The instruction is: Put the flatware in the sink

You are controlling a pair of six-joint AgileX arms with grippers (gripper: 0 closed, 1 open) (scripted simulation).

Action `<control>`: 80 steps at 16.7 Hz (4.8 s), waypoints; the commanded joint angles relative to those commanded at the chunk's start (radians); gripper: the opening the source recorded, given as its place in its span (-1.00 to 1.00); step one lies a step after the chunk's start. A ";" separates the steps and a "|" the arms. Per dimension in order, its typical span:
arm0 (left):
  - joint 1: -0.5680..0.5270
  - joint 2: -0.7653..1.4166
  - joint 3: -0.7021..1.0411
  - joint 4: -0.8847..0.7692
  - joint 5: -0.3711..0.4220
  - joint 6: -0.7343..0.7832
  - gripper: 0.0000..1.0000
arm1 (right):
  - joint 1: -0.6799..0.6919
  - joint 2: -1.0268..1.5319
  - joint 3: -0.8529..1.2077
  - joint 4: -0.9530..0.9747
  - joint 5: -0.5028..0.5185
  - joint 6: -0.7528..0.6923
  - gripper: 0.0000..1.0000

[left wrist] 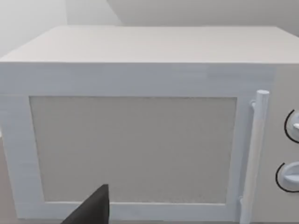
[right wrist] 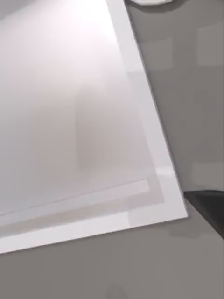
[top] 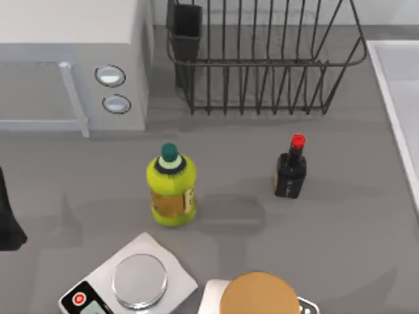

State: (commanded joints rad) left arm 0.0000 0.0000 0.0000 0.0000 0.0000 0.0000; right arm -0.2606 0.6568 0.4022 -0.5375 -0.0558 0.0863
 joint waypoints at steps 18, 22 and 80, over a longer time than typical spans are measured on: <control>0.000 0.000 0.000 0.000 0.000 0.000 1.00 | -0.257 0.646 0.392 -0.506 -0.050 0.089 1.00; 0.000 0.000 0.000 0.000 0.000 0.000 1.00 | -0.242 0.717 0.313 -0.354 -0.051 0.109 1.00; 0.000 0.000 0.000 0.000 0.000 0.000 1.00 | -0.183 0.820 0.699 -0.676 0.069 0.181 -1.00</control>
State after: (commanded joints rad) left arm 0.0000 0.0000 0.0000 0.0000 0.0000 0.0000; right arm -0.4436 1.4765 1.1009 -1.2135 0.0134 0.2674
